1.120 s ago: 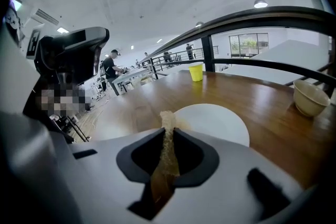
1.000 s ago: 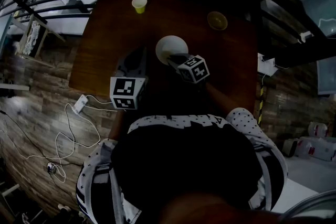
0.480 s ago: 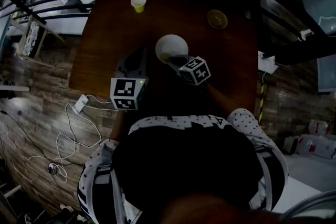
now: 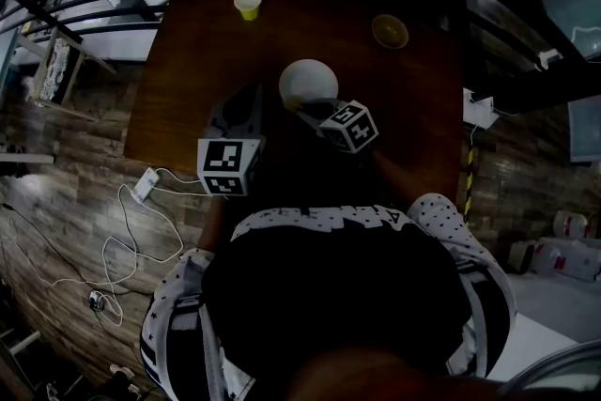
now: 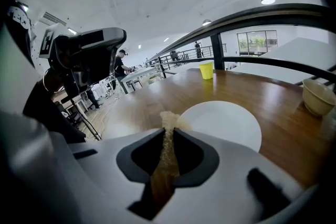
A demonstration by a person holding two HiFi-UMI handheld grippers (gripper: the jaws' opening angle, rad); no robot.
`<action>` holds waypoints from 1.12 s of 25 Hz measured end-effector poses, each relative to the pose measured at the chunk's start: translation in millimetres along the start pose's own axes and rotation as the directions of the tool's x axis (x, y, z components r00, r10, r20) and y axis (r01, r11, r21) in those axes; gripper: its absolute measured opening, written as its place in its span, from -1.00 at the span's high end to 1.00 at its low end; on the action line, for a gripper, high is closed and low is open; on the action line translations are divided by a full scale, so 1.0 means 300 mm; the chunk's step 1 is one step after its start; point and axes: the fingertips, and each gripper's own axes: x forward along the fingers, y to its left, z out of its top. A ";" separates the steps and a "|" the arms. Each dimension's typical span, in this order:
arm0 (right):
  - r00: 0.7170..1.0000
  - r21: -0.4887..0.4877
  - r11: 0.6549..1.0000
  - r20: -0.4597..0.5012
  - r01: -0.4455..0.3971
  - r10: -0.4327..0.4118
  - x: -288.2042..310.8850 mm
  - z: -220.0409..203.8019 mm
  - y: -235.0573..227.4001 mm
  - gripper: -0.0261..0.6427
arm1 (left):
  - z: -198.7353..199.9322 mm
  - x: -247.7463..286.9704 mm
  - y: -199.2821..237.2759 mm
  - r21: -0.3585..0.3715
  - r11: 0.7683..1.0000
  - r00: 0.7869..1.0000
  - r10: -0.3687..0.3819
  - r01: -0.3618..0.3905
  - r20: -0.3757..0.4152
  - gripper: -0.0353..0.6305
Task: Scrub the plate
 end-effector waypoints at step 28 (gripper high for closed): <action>0.980 0.075 0.986 0.126 0.146 -0.155 -0.065 0.096 -0.185 0.77 | -0.014 0.005 0.002 -0.005 1.000 1.000 -0.006 0.006 -0.010 0.85</action>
